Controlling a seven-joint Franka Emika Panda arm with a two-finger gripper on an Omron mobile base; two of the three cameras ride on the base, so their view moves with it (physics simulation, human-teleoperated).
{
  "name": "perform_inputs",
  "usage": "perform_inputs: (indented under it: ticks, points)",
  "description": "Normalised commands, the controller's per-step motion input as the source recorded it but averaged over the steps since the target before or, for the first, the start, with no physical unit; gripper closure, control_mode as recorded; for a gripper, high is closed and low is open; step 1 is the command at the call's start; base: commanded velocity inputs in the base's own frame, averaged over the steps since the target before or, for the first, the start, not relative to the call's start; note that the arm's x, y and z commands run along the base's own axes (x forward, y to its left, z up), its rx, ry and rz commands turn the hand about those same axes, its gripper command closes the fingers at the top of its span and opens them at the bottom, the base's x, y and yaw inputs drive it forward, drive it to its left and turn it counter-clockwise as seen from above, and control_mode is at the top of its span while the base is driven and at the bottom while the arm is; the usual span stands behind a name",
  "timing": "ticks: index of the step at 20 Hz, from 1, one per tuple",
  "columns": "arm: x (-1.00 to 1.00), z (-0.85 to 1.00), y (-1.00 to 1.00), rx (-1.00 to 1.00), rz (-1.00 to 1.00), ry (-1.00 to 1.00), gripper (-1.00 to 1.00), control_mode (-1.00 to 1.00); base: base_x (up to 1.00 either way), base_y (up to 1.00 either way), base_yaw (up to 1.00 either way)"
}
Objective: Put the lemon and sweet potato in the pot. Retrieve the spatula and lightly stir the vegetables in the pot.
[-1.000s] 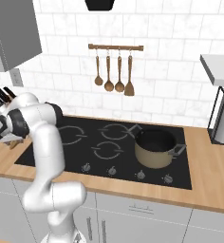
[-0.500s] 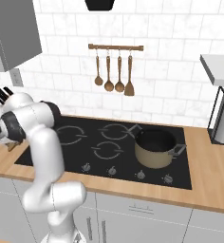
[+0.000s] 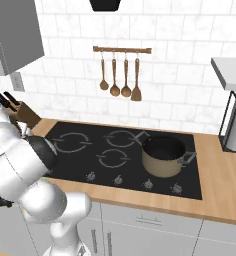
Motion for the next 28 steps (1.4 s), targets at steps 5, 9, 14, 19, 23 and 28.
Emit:
perform_inputs:
  ticks: [5,9,14,19,23,28]
  points:
    - [-0.02,1.00,-1.00,0.28,-0.08,-0.01,1.00,-1.00,0.00,0.00,0.00]
    - [0.00,0.77,-1.00,0.16,-0.12,0.00,1.00,-1.00,0.00,0.00,0.00]
    - [0.10,0.30,-1.00,0.00,-0.23,0.02,1.00,-1.00,0.00,0.00,0.00]
    - [0.21,0.35,-1.00,-0.09,-0.28,0.06,1.00,-1.00,0.00,0.00,0.00]
    - [0.24,0.29,-1.00,-0.14,-0.27,0.09,1.00,-1.00,0.00,0.00,0.00]
    - [0.20,0.04,-1.00,-0.14,-0.23,0.12,1.00,-1.00,0.00,0.00,0.00]
